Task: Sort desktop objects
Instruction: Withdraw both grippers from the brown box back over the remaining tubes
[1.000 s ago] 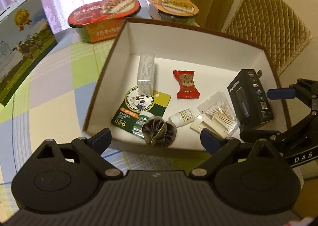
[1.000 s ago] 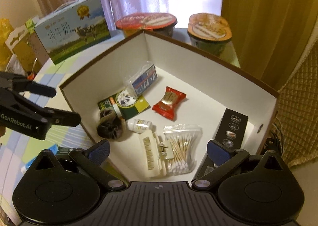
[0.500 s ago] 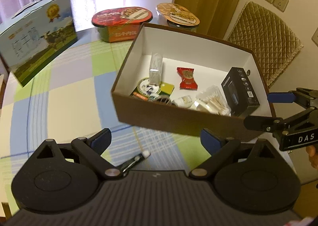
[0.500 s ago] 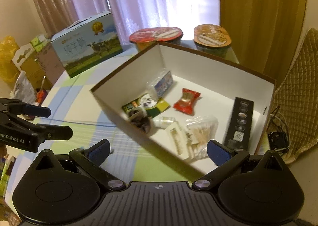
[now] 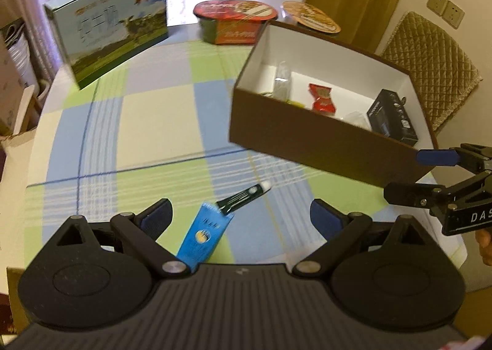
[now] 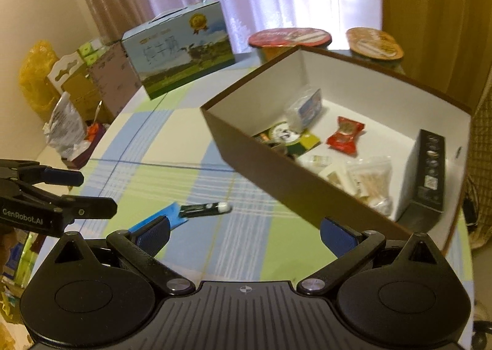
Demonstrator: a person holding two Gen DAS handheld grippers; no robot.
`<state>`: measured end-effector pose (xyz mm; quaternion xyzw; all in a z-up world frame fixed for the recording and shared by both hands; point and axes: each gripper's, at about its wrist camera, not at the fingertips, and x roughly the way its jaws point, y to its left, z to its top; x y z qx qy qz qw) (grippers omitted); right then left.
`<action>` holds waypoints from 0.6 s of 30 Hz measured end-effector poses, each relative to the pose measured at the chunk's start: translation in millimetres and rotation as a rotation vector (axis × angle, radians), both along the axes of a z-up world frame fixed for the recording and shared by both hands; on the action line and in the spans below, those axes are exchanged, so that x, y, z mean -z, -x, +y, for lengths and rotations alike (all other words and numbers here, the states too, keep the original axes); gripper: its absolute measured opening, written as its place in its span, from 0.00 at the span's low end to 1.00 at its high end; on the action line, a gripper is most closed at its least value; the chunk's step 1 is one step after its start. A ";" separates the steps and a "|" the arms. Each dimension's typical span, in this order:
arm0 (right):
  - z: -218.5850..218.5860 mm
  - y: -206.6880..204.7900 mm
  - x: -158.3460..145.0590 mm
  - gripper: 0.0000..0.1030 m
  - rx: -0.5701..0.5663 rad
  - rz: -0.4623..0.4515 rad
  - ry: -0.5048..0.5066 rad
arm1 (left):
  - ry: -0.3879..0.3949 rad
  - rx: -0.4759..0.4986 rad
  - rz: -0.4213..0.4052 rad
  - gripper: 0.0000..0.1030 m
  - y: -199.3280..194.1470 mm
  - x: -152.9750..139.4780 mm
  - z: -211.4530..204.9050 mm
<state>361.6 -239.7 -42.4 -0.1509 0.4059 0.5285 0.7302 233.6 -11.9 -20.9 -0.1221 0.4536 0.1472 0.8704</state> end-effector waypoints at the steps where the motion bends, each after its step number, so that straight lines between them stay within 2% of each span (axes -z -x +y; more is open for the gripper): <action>1: 1.8 2.1 3.0 0.98 -0.006 0.000 0.005 | 0.000 -0.005 0.000 0.91 3.8 1.2 1.5; 11: 20.3 15.5 46.6 0.98 -0.064 0.004 0.077 | 0.001 -0.047 0.039 0.91 34.0 29.9 12.7; 18: 26.5 15.1 70.4 0.98 -0.083 0.015 0.129 | -0.053 -0.053 0.104 0.86 37.6 62.1 16.1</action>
